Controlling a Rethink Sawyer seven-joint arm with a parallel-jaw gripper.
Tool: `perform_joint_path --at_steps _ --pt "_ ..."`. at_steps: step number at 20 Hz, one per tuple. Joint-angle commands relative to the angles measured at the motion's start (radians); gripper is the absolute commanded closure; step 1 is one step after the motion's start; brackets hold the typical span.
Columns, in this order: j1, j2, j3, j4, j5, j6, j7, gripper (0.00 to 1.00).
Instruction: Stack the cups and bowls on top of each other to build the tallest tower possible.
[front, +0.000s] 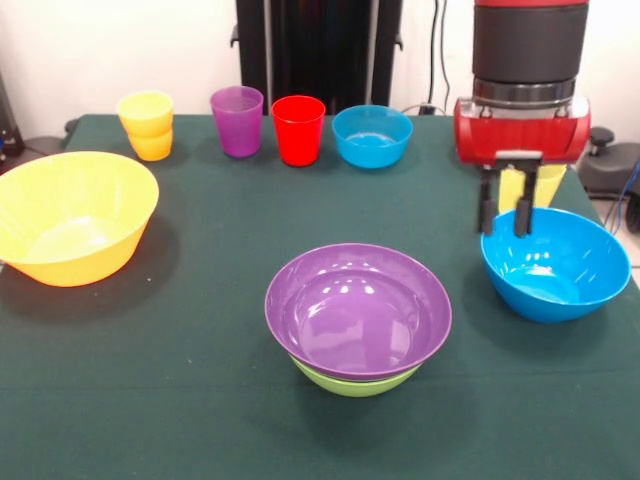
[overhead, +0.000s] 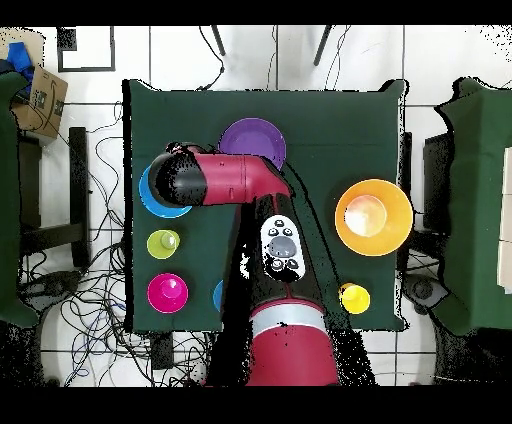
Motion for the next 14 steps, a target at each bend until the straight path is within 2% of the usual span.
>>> perform_joint_path --at_steps 1,7,14 --pt "-0.022 0.082 0.081 0.071 -0.038 -0.042 0.044 0.00" --pt "-0.038 0.094 0.100 0.093 -0.048 -0.076 0.038 0.00" --pt "-0.063 0.154 0.139 0.144 -0.078 -0.173 0.033 0.00"
